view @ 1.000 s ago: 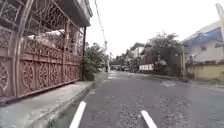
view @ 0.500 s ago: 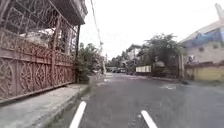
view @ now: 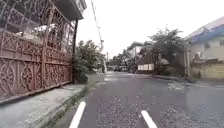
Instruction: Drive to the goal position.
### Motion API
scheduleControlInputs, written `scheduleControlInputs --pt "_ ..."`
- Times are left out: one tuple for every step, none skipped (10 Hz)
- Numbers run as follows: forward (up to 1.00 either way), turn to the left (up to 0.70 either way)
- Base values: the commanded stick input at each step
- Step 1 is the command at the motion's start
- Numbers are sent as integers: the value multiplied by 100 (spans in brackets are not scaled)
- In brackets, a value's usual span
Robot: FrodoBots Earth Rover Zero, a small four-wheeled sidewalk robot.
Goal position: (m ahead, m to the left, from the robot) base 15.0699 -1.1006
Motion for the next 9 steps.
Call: scheduleControlInputs --pt "85 0" --pt "85 0" --pt "81 0" --pt "71 0" --pt "70 0" --pt "70 0" --pt "70 0" --pt "70 0" --pt "70 -4"
